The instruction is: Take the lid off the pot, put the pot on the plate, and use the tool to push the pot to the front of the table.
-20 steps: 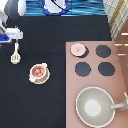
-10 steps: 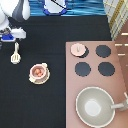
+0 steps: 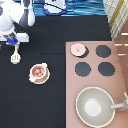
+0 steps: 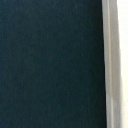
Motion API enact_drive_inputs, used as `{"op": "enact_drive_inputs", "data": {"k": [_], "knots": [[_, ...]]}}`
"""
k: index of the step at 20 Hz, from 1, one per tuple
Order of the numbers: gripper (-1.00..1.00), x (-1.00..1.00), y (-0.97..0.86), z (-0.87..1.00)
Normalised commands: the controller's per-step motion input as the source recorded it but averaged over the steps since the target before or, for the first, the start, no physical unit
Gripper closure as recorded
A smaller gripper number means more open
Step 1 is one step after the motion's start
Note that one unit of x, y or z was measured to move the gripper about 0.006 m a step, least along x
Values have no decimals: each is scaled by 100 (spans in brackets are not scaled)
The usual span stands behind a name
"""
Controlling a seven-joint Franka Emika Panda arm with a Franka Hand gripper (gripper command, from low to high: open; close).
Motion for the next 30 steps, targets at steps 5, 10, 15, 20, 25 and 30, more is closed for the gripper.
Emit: {"op": "enact_drive_inputs", "data": {"k": [5, 10, 15, 20, 25, 30], "knots": [[-100, -7, -35, -21], [-100, -10, -31, -39], [-100, -17, -19, -26], [100, -7, -5, -4], [100, 0, 2, 7], [100, 3, 16, 2]]}}
